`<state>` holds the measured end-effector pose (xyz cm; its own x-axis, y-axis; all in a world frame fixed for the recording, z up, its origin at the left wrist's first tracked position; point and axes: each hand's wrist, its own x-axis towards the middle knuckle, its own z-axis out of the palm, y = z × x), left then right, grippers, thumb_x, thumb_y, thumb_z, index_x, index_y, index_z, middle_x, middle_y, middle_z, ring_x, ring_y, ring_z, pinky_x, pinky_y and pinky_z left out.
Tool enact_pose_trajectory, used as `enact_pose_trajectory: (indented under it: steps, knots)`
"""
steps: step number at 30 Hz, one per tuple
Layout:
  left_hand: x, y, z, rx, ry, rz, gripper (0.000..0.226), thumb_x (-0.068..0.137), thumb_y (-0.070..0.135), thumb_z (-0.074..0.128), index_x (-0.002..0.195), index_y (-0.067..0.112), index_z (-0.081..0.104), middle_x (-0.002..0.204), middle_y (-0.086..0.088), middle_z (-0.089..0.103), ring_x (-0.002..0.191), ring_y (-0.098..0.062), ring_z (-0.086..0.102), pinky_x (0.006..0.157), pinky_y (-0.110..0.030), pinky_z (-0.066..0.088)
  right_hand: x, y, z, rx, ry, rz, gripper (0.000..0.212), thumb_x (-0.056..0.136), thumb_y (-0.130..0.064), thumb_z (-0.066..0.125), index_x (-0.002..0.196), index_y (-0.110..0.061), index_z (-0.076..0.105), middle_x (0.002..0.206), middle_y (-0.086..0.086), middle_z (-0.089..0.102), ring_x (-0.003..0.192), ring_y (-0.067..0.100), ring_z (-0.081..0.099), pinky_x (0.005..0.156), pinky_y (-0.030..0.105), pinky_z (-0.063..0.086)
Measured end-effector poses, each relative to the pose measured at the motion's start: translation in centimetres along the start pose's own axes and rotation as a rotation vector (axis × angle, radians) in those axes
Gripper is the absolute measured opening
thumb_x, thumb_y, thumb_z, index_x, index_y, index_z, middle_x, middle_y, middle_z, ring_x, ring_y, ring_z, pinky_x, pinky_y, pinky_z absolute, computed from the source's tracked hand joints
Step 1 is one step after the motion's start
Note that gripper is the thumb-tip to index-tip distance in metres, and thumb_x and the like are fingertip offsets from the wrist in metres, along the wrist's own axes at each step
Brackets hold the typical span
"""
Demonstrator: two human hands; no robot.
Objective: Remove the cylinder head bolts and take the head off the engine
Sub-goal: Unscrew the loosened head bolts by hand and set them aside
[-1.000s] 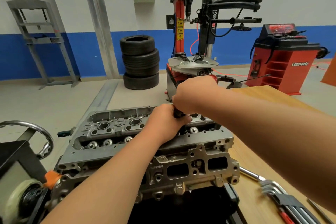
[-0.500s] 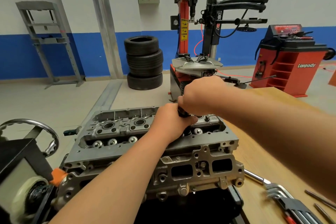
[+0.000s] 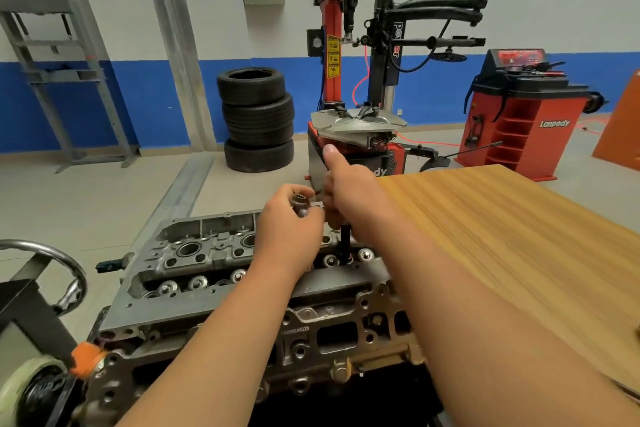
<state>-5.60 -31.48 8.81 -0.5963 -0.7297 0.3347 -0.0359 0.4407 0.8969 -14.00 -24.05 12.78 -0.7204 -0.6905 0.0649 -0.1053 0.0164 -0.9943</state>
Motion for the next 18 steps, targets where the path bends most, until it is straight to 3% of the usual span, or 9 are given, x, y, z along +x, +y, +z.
enact_pose_trajectory:
  steps: [2, 4, 8, 11, 13, 15, 17, 18]
  knots:
    - [0.1, -0.1, 0.0, -0.006, 0.015, -0.031, 0.02, 0.084, 0.018, 0.059, 0.088, 0.036, 0.054, 0.087, 0.011, 0.061, 0.067, -0.007, 0.058, 0.051, -0.022, 0.037, 0.8, -0.5, -1.5, 0.229, -0.347, 0.186, 0.063, 0.094, -0.059, 0.037, 0.043, -0.024, 0.031, 0.041, -0.004, 0.024, 0.037, 0.015, 0.022, 0.041, 0.024, 0.024]
    - [0.0, -0.1, -0.1, 0.016, 0.002, -0.048, 0.018, 0.085, 0.019, 0.058, 0.089, 0.035, 0.054, 0.086, 0.009, 0.062, 0.066, -0.008, 0.057, 0.05, -0.022, 0.036, 0.9, -0.5, -1.5, 0.225, -0.382, 0.201, 0.061, 0.094, -0.058, 0.038, 0.044, -0.023, 0.033, 0.04, -0.004, 0.025, 0.037, 0.014, 0.021, 0.04, 0.022, 0.022]
    - [0.1, -0.2, -0.2, 0.006, 0.002, -0.081, 0.015, 0.086, 0.02, 0.058, 0.085, 0.035, 0.054, 0.085, 0.008, 0.063, 0.063, -0.008, 0.058, 0.046, -0.02, 0.038, -1.0, 0.9, 0.2, 0.071, 0.145, 0.013, 0.043, 0.09, -0.054, 0.05, 0.068, -0.017, 0.052, 0.054, -0.003, 0.049, 0.053, 0.016, 0.046, 0.055, 0.03, 0.037]
    - [0.2, -0.2, -0.1, 0.013, -0.01, -0.084, 0.017, 0.085, 0.02, 0.059, 0.082, 0.036, 0.054, 0.082, 0.011, 0.062, 0.06, 0.0, 0.058, 0.039, -0.01, 0.037, -1.7, 2.5, 1.4, -0.077, 0.261, -0.133, 0.039, 0.091, -0.048, 0.049, 0.063, -0.02, 0.046, 0.05, -0.012, 0.045, 0.047, 0.004, 0.044, 0.053, 0.029, 0.034]
    - [0.3, -0.2, 0.0, 0.041, -0.015, -0.08, 0.016, 0.085, 0.022, 0.06, 0.081, 0.036, 0.054, 0.081, 0.012, 0.062, 0.062, 0.002, 0.057, 0.045, -0.013, 0.038, -0.8, 2.3, 1.4, -0.059, 0.28, -0.101, 0.048, 0.095, -0.045, 0.043, 0.053, -0.021, 0.039, 0.043, -0.01, 0.038, 0.042, 0.009, 0.037, 0.05, 0.028, 0.027]
    - [0.3, -0.3, 0.1, 0.058, -0.009, -0.082, 0.015, 0.084, 0.022, 0.06, 0.08, 0.035, 0.054, 0.078, 0.011, 0.062, 0.06, 0.002, 0.058, 0.045, -0.012, 0.036, 0.4, 1.4, 0.4, 0.104, 0.046, 0.077, 0.058, 0.098, -0.045, 0.036, 0.046, -0.02, 0.037, 0.042, -0.002, 0.032, 0.042, 0.018, 0.029, 0.047, 0.027, 0.023]
    - [0.3, -0.5, 0.2, 0.056, -0.008, -0.082, 0.014, 0.084, 0.021, 0.06, 0.079, 0.034, 0.055, 0.074, 0.011, 0.062, 0.057, 0.01, 0.055, 0.04, -0.008, 0.035, 1.3, 0.9, -1.4, 0.237, -0.326, 0.234, 0.062, 0.099, -0.044, 0.032, 0.042, -0.021, 0.037, 0.04, -0.002, 0.026, 0.04, 0.015, 0.022, 0.042, 0.024, 0.023]
    - [0.3, -0.5, 0.2, 0.057, -0.009, -0.082, 0.014, 0.084, 0.021, 0.059, 0.079, 0.033, 0.055, 0.074, 0.01, 0.062, 0.055, 0.012, 0.054, 0.039, -0.007, 0.034, 1.5, 0.7, -1.9, 0.269, -0.428, 0.27, 0.062, 0.099, -0.044, 0.032, 0.042, -0.021, 0.037, 0.039, -0.004, 0.025, 0.038, 0.014, 0.021, 0.04, 0.023, 0.024]
